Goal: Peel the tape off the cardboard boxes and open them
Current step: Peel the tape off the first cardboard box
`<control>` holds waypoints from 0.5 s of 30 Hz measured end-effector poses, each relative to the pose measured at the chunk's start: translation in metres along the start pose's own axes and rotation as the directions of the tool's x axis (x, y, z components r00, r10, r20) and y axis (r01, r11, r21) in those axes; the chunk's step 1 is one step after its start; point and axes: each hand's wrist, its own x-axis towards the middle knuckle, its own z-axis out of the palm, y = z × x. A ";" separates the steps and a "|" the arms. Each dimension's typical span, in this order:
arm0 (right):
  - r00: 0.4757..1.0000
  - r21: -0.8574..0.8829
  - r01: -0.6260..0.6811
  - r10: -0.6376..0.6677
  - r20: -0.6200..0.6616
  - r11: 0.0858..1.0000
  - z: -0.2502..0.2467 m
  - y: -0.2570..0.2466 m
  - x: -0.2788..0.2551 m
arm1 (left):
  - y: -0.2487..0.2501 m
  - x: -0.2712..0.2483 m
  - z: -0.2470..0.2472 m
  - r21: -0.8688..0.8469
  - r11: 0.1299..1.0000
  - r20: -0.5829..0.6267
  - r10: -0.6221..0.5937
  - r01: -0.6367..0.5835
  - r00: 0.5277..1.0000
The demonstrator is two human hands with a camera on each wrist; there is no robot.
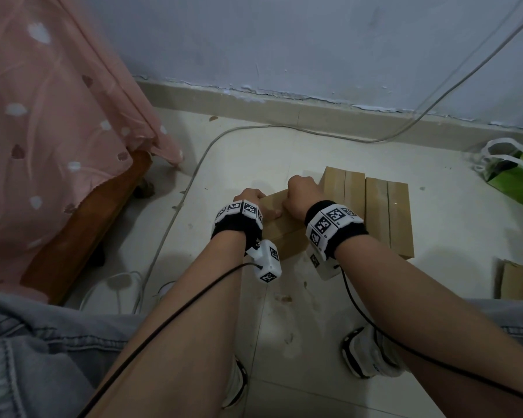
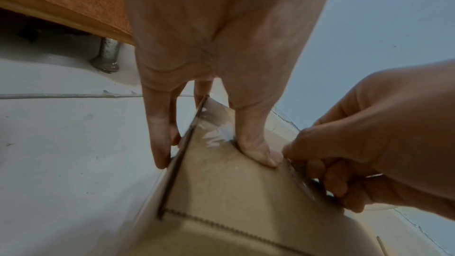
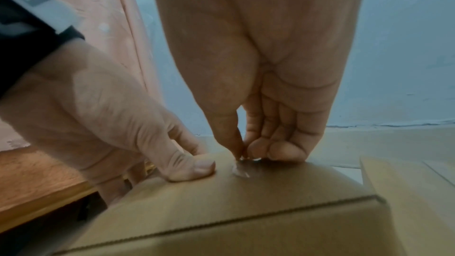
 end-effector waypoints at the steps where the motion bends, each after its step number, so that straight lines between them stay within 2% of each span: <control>1: 1.000 0.001 0.002 -0.002 0.011 1.000 0.000 0.001 0.001 | -0.001 0.001 0.000 -0.004 1.000 0.002 0.003 -0.003 1.000; 6: 0.998 0.061 -0.063 0.064 -0.005 0.996 -0.007 0.012 0.005 | -0.005 0.004 0.000 -0.033 0.999 0.023 0.001 0.000 1.000; 8: 0.995 0.137 -0.090 0.093 -0.018 0.986 -0.014 0.020 0.007 | -0.005 0.005 -0.002 -0.039 0.999 0.035 0.008 -0.006 0.999; 12: 0.996 0.318 -0.087 0.078 0.041 0.944 -0.020 0.027 0.013 | -0.005 0.007 -0.003 -0.031 0.999 0.044 -0.008 0.009 0.999; 15: 0.997 0.250 -0.053 0.066 -0.044 0.967 -0.019 0.022 0.007 | -0.006 0.008 -0.002 -0.029 1.000 0.045 -0.009 0.010 0.999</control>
